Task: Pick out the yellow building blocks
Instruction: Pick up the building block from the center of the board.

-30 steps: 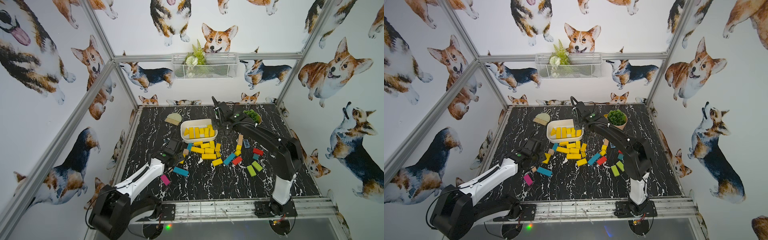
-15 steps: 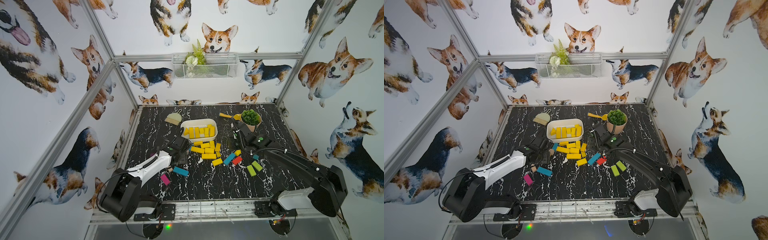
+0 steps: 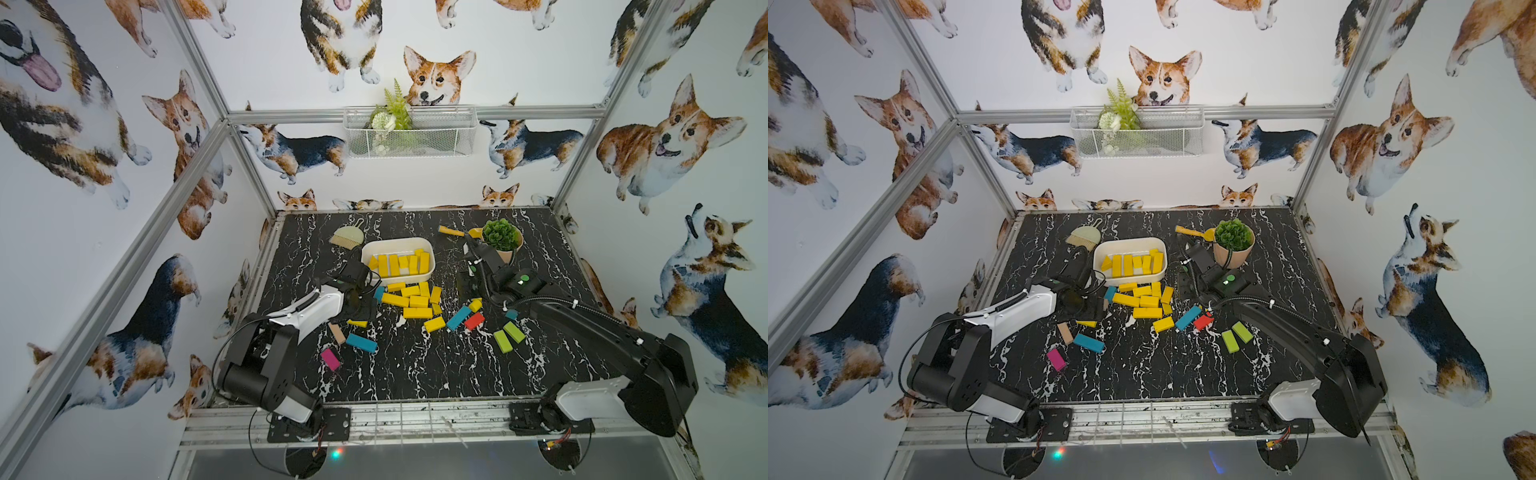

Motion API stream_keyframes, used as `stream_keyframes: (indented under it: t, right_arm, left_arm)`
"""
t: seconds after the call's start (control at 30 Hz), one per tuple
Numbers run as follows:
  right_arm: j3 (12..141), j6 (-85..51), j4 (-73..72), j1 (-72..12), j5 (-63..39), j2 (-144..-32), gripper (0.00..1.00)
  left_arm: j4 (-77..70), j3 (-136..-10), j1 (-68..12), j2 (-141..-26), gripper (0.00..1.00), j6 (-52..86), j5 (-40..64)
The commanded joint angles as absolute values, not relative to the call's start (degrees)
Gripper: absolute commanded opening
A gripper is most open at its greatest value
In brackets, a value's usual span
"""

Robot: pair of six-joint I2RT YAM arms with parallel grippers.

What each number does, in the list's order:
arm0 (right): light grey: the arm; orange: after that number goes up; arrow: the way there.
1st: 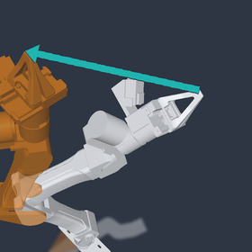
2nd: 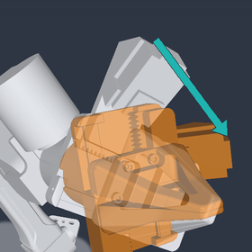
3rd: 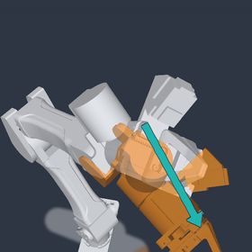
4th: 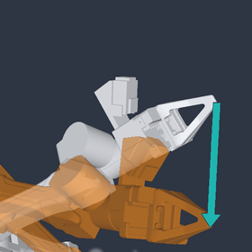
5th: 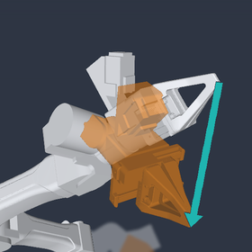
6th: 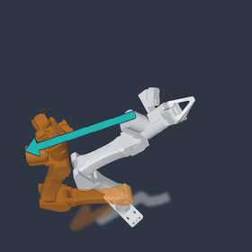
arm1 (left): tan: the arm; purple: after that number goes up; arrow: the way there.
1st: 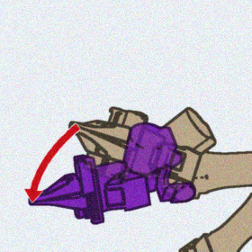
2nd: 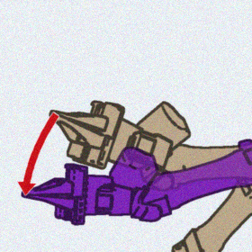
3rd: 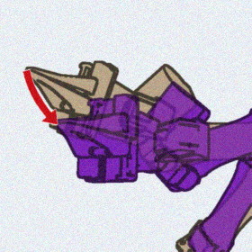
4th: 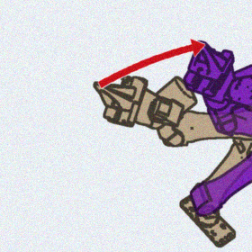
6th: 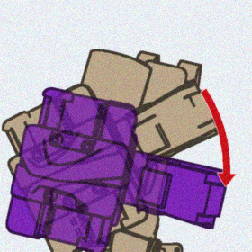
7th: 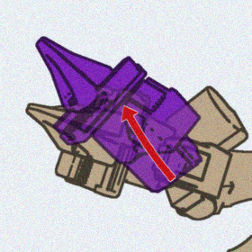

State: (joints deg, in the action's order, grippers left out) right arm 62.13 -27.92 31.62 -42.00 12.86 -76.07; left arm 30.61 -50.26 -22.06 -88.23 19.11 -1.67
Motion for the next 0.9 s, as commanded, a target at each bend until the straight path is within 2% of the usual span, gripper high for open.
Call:
stream_keyframes:
  t: [0.0, 0.43, 0.67, 0.87]
  right_arm:
    - [61.4, -27.8, 30.8, -42.1, 13.8, -74.9, 0.51]
    - [61.8, -26.0, 31.5, -41.8, 14.8, -74.5, 0.51]
    - [62.0, -26.1, 31.8, -41.7, 15.1, -74.3, 0.51]
    - [62.0, -26.2, 33.0, -41.7, 16.1, -73.1, 0.51]
  left_arm:
    - [29.7, -50.5, -19.9, -90.4, 0.88, 19.0, 2.8]
    - [33.8, -51.0, -24.3, -90.6, 0.76, 20.8, -0.9]
    - [36.6, -51.6, -27.4, -91.3, 0.77, 23.0, -4.7]
    - [37.7, -53.9, -28.1, -94.3, 0.76, 23.5, -4.1]
